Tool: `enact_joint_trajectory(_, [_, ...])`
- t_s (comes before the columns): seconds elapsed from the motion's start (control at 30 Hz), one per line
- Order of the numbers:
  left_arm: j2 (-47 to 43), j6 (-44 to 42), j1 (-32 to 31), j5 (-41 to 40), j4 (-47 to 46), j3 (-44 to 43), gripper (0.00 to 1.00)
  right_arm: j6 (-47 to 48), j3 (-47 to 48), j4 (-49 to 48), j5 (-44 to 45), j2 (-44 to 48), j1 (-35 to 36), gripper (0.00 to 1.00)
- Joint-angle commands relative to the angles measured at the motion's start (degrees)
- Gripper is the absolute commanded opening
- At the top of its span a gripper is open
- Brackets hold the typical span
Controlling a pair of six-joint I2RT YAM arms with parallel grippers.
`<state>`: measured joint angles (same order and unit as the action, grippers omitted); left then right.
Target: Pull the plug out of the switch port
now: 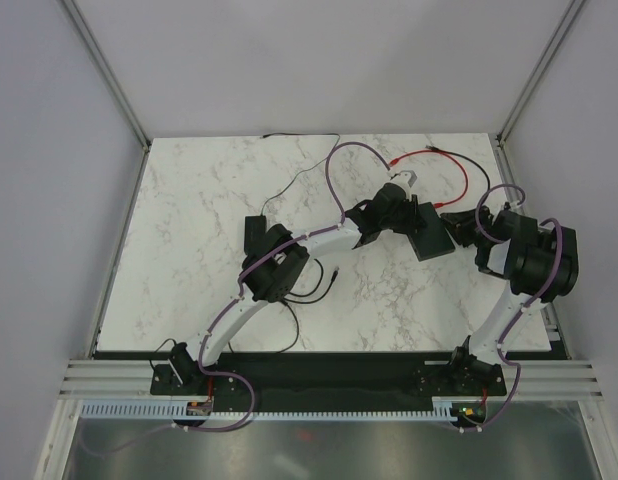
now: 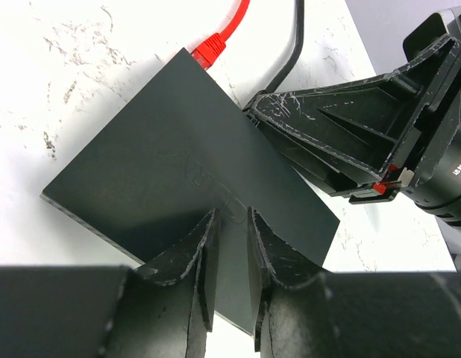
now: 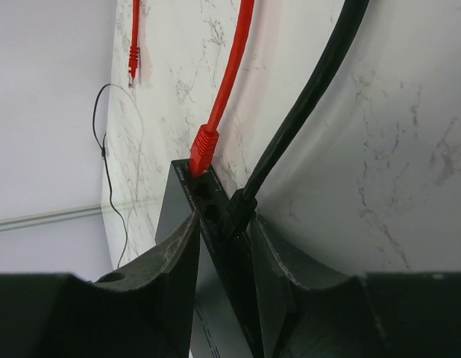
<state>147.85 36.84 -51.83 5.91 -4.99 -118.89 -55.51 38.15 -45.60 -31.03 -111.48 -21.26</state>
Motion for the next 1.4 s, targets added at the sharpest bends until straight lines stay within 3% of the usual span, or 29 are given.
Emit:
enact_joint_trajectory(0.0, [0.0,0.1,-0.1,-1.0,2.4,-1.2,0.29,2.5,0.8,4.0,2.8,0.2,0.9,0.42])
enact_joint_trajectory(0.67, [-0.8,-0.7,-0.1,-1.6,2.8,0.6,0.28,1.0,-0.7,3.4,5.1,-1.0,1.3,0.34])
enact_joint_trajectory(1.0, [-1.7,-0.3,-0.1,-1.5,2.7,2.3,0.24,0.6,-0.8,3.3,5.5,-1.8,1.3,0.21])
enact_joint_trajectory(1.07, [-2.0,0.1,-0.1,-1.2,2.6,2.9,0.24,0.0,-0.9,3.3,6.0,-1.7,1.3,0.09])
enact_joint_trajectory(1.17, [-3.2,0.6,-0.2,-0.6,2.6,4.1,0.22,0.1,-0.7,4.0,7.2,-1.3,1.3,0.03])
enact_joint_trajectory(1.37, [-5.8,0.8,-0.5,-3.3,3.6,7.9,0.21,-0.3,-0.8,5.8,9.9,-0.8,1.3,0.00])
